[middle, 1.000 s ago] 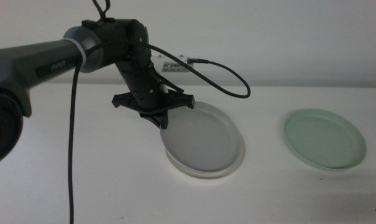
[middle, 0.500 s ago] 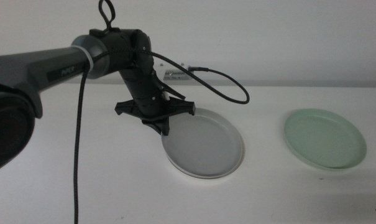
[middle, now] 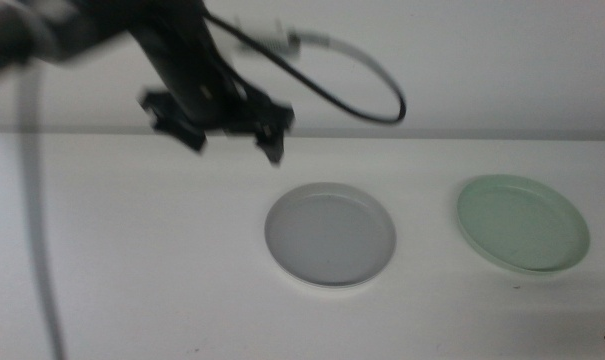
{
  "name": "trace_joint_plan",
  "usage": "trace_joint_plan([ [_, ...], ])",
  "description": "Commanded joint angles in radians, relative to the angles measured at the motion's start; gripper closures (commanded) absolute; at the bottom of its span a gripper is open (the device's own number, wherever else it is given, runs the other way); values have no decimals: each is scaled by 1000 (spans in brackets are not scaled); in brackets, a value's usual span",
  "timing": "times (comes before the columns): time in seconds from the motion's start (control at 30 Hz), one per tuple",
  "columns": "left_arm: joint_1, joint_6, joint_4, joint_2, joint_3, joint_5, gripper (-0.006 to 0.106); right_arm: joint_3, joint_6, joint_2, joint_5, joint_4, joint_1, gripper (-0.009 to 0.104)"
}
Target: Stack the three bowls on top of each other.
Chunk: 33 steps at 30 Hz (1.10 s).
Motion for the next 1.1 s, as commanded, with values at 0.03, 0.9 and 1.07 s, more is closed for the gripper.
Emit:
trace_joint_plan([
  [0.03, -5, 86, -40, -186, 49, 87, 7, 44, -3, -40, -9, -7, -9, 2],
  [0.9, 173, 499, -456, -663, 494, -29, 7, 44, -3, -40, -9, -7, -9, 2],
  [1.07, 173, 499, -456, -663, 494, -61, 7, 44, -3, -40, -9, -7, -9, 2],
])
